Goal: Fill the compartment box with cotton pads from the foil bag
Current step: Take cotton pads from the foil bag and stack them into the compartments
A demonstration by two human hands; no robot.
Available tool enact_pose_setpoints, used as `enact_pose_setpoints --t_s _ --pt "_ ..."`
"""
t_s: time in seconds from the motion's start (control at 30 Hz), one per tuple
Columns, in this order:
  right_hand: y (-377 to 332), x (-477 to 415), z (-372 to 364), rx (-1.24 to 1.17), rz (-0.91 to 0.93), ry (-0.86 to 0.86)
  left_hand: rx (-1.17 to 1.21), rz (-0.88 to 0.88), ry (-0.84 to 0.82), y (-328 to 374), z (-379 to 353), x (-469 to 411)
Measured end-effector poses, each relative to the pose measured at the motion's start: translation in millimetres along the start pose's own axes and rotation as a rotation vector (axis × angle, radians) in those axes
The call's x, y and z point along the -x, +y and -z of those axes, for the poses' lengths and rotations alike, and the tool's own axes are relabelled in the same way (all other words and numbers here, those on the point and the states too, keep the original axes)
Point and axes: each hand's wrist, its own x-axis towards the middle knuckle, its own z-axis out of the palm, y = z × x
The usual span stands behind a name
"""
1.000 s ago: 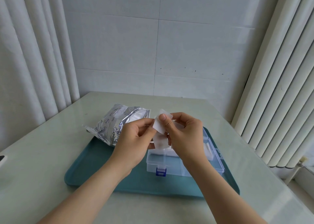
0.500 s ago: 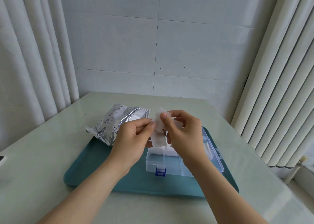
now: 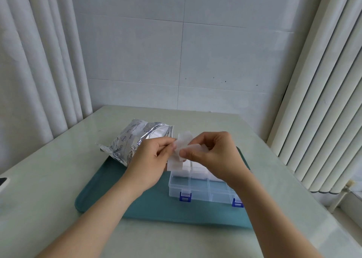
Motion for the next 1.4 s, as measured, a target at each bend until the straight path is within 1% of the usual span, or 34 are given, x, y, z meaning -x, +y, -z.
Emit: enact_pose_setpoints --t_s 0.07,0.17,0.3,0.5,0.6,0.7,0.8,0.87,0.93,1.0,1.07,1.13,1.2,1.27,1.33,1.4 --pt "0 1 -1 0.085 -0.004 0.030 -0.087 -0.056 -0.042 -1 0 1" --pt "5 -3 0 0.134 -0.037 0.102 -0.196 -0.109 -0.092 1 -1 4" --pt "6 -4 -1 0.181 -0.083 0.138 -0.230 -0.110 -0.150 8 -4 8" --pt "11 -7 -2 0.245 -0.078 0.186 -0.119 -0.082 -0.221 9 -7 9" --pt "12 -6 -1 0.260 -0.091 0.157 -0.160 -0.092 -0.165 5 -6 7" --pt "19 -8 0 0.306 -0.065 0.145 -0.107 -0.105 -0.087 3 -5 5" --pt "21 -11 2 0.287 -0.055 0.151 -0.072 -0.096 -0.034 0 -2 3" --pt "21 -10 3 0.189 -0.058 0.141 -0.019 -0.050 -0.055 1 -2 3" --pt "20 -9 3 0.087 -0.055 0.139 0.064 0.022 -0.114 4 -3 5" --pt "22 -11 1 0.085 -0.028 0.181 0.114 0.076 -0.172 6 -3 6" --pt "23 -12 1 0.105 -0.016 0.201 0.124 0.106 -0.177 5 -4 6" --pt "20 -12 3 0.069 -0.015 0.165 0.110 0.133 -0.133 3 -4 4" --pt "17 -9 9 0.024 -0.038 0.048 0.116 0.160 -0.100 2 -3 3" --pt "11 -5 8 0.034 -0.021 -0.073 0.137 0.168 -0.094 4 -3 3" --pt "13 -6 3 0.123 0.035 -0.087 0.185 0.170 -0.099 7 -3 4" --pt "18 -7 -2 0.201 0.036 -0.035 0.236 0.176 -0.115 8 -3 4"
